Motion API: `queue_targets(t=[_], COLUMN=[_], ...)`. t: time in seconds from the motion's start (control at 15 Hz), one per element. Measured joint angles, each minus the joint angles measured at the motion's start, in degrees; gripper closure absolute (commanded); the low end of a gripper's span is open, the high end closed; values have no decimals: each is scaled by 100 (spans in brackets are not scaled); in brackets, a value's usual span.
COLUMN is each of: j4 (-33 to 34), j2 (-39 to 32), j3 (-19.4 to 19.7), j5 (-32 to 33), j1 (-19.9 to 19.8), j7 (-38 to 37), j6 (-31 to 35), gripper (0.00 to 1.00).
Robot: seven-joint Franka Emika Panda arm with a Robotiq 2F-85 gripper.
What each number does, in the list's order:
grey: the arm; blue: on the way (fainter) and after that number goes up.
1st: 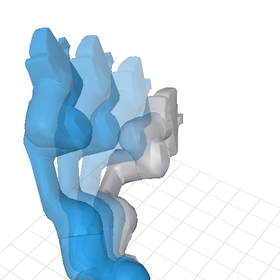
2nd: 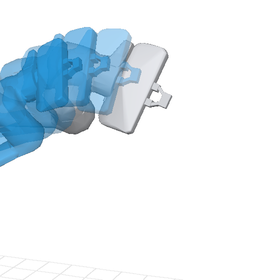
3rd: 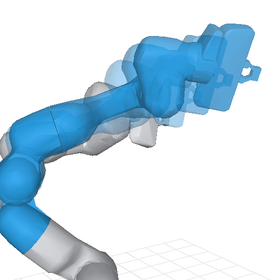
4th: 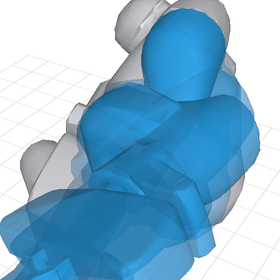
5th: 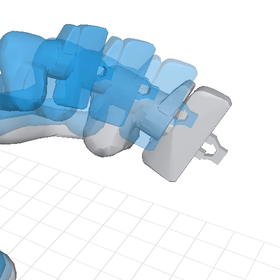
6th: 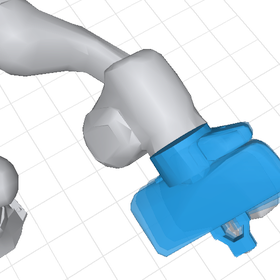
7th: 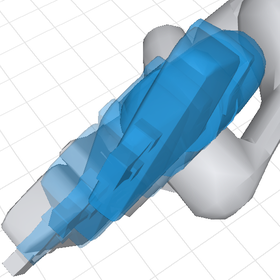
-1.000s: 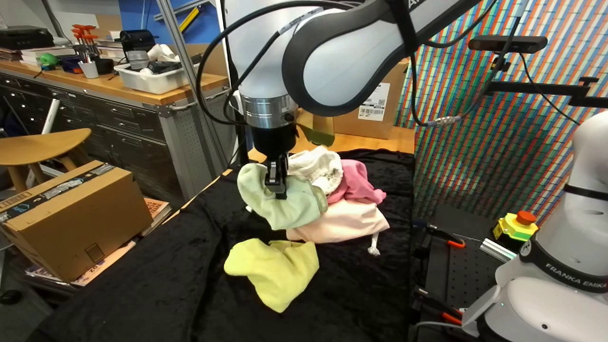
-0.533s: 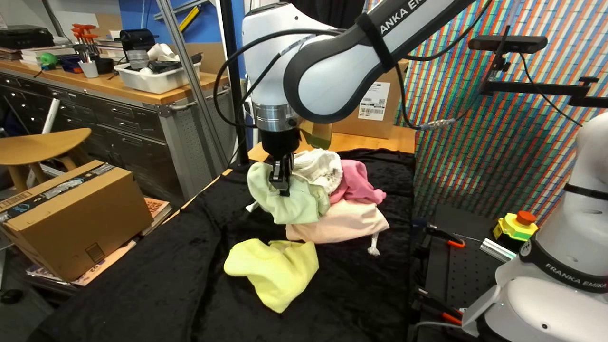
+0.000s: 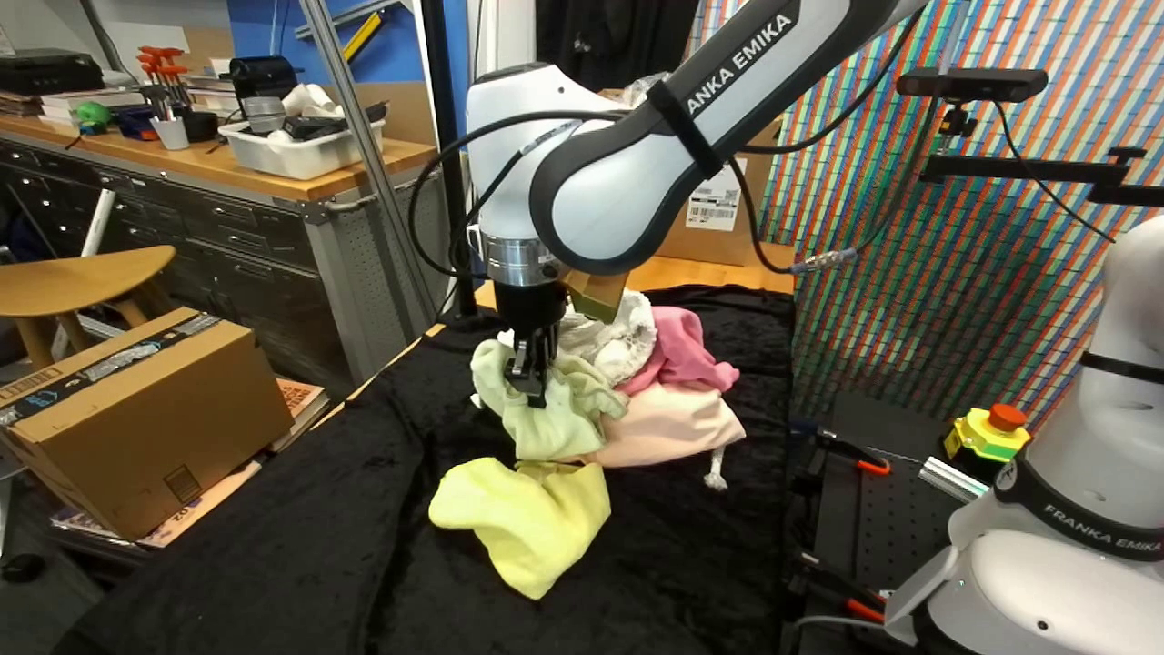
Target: Put the things on one heap
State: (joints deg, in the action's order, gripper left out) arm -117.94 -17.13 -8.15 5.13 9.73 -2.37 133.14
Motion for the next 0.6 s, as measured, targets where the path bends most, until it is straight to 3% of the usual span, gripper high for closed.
queue_targets(t=[0.47, 0.6], j4=[2, 5], j2=[-94, -12], j3=[18, 18], j5=[44, 44], j1=[0, 1], j7=[-75, -66], j6=[-149, -349], gripper=[1, 0])
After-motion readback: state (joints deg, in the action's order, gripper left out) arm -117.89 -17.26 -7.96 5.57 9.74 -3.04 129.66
